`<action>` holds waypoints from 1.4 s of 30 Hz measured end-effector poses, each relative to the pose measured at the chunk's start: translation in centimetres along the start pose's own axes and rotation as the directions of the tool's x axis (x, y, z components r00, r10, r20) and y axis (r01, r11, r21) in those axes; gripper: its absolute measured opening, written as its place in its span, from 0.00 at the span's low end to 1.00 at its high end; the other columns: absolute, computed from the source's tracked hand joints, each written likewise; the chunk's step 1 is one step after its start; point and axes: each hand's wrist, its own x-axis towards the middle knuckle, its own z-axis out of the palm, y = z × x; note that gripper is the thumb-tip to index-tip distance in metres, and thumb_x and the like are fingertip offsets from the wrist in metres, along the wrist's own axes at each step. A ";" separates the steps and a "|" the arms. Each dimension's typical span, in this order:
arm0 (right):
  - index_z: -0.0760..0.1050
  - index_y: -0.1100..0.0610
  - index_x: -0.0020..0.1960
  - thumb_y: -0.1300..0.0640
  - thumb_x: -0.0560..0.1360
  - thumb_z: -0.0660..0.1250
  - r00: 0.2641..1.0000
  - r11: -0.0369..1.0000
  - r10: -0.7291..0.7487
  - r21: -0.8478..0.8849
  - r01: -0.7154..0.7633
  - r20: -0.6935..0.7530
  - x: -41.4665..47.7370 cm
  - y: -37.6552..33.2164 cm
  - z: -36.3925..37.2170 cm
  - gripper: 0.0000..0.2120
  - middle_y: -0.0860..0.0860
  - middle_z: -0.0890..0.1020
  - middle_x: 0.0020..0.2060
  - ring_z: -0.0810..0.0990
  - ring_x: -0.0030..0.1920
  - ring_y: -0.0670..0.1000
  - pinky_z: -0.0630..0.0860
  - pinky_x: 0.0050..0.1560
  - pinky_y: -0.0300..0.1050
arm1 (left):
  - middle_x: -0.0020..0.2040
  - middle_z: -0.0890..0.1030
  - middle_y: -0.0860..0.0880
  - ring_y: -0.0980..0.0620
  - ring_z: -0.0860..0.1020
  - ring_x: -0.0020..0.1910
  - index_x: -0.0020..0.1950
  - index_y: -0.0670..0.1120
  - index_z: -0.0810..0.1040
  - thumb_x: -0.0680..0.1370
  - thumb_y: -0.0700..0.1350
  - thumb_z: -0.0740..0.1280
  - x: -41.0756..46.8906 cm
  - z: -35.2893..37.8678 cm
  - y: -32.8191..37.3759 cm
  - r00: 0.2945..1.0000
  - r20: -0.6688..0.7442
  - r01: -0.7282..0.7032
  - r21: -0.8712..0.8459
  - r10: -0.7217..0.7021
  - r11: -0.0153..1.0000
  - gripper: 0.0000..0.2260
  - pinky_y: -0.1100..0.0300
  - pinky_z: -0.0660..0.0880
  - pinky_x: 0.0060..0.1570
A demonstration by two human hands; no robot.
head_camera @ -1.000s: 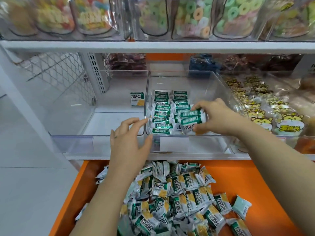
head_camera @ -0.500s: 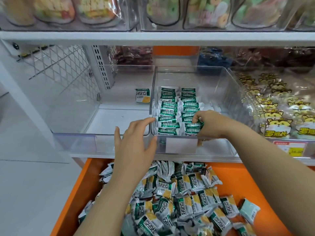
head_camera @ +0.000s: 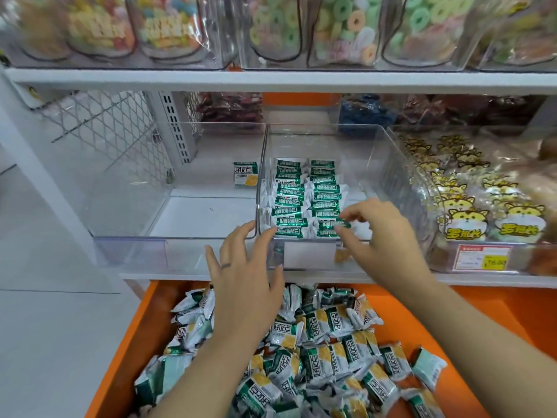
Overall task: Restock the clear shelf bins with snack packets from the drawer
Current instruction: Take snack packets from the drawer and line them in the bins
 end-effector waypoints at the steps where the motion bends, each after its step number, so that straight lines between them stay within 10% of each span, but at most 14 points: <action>1: 0.78 0.54 0.48 0.53 0.75 0.67 0.996 0.996 -0.076 0.036 0.078 -0.043 -1.6 -0.3 0.3 0.05 0.46 0.77 0.40 0.73 0.43 0.47 0.68 0.42 0.40 | 0.69 0.67 0.46 0.44 0.63 0.70 0.69 0.53 0.69 0.71 0.45 0.72 -0.3 0.3 -0.1 1.000 0.006 -0.016 0.024 0.016 1.000 0.27 0.34 0.54 0.68; 7: 0.75 0.52 0.45 0.50 0.80 0.59 0.945 0.988 -0.100 0.146 0.056 0.312 -9.5 3.1 6.5 0.10 0.43 0.76 0.35 0.72 0.33 0.43 0.70 0.33 0.41 | 0.72 0.63 0.43 0.43 0.53 0.74 0.73 0.53 0.58 0.72 0.45 0.71 -1.1 1.0 -0.7 0.997 0.049 -0.070 0.108 0.065 0.992 0.33 0.33 0.55 0.69; 12: 0.72 0.52 0.62 0.49 0.80 0.59 0.546 0.967 0.248 -0.172 -0.187 0.801 -11.3 8.3 12.1 0.14 0.50 0.79 0.57 0.79 0.54 0.51 0.75 0.52 0.45 | 0.71 0.64 0.40 0.40 0.55 0.74 0.73 0.51 0.59 0.71 0.42 0.70 -1.0 1.6 -0.9 0.997 0.025 -0.075 0.113 0.072 0.991 0.33 0.32 0.59 0.67; 19: 0.58 0.59 0.75 0.54 0.82 0.57 0.383 0.927 0.329 -0.216 -0.308 0.863 -12.7 9.1 16.9 0.24 0.57 0.63 0.73 0.65 0.71 0.56 0.64 0.66 0.42 | 0.71 0.62 0.39 0.40 0.53 0.73 0.73 0.50 0.58 0.73 0.40 0.68 -1.0 2.2 -1.1 0.996 -0.007 -0.090 0.084 0.091 0.992 0.32 0.33 0.61 0.66; 24: 0.67 0.59 0.69 0.54 0.79 0.60 0.389 0.922 0.350 -0.241 -0.302 0.852 -13.9 9.6 19.3 0.20 0.57 0.69 0.66 0.70 0.61 0.52 0.66 0.59 0.44 | 0.71 0.62 0.39 0.40 0.53 0.73 0.73 0.50 0.57 0.73 0.41 0.68 -1.0 2.4 -1.1 0.995 -0.017 -0.093 0.103 0.095 0.990 0.31 0.33 0.61 0.66; 26: 0.73 0.55 0.49 0.54 0.76 0.64 0.375 0.925 0.346 -0.246 -0.288 0.860 -14.2 9.9 19.7 0.05 0.54 0.71 0.48 0.68 0.47 0.48 0.67 0.45 0.41 | 0.70 0.62 0.39 0.39 0.53 0.73 0.73 0.49 0.58 0.73 0.42 0.68 -1.0 2.5 -1.0 0.996 -0.018 -0.090 0.099 0.093 0.991 0.31 0.33 0.61 0.66; 29: 0.61 0.53 0.32 0.57 0.72 0.66 0.375 0.944 0.298 -0.212 -0.253 0.878 -14.4 9.6 19.7 0.16 0.50 0.63 0.34 0.67 0.38 0.50 0.65 0.34 0.40 | 0.70 0.61 0.40 0.39 0.53 0.73 0.73 0.49 0.59 0.73 0.43 0.68 -1.0 2.5 -0.9 0.996 -0.018 -0.086 0.101 0.088 0.991 0.31 0.33 0.61 0.66; 33: 0.64 0.55 0.48 0.57 0.74 0.66 0.373 0.962 0.258 -0.200 -0.187 0.891 -13.2 8.0 17.4 0.10 0.49 0.69 0.38 0.69 0.38 0.49 0.65 0.33 0.42 | 0.70 0.58 0.44 0.40 0.52 0.73 0.72 0.50 0.58 0.73 0.44 0.68 -0.9 2.5 -0.7 0.996 -0.015 -0.085 0.102 0.087 0.991 0.31 0.33 0.61 0.66; 37: 0.58 0.50 0.71 0.60 0.75 0.62 0.372 0.989 0.132 -0.150 0.019 0.919 -9.8 4.9 12.1 0.27 0.50 0.75 0.43 0.73 0.40 0.52 0.67 0.31 0.42 | 0.70 0.60 0.42 0.40 0.52 0.73 0.72 0.50 0.59 0.72 0.44 0.69 -0.9 2.3 -0.7 0.997 -0.011 -0.075 0.093 0.076 0.993 0.31 0.33 0.62 0.65; 42: 0.63 0.45 0.66 0.54 0.75 0.64 0.545 0.968 -0.102 -0.044 0.248 0.832 -5.8 -0.2 2.1 0.21 0.48 0.76 0.55 0.76 0.51 0.49 0.72 0.44 0.44 | 0.70 0.62 0.41 0.40 0.53 0.72 0.71 0.49 0.60 0.72 0.45 0.70 -0.8 1.9 -0.4 0.998 0.003 -0.066 0.091 0.066 0.994 0.31 0.33 0.62 0.65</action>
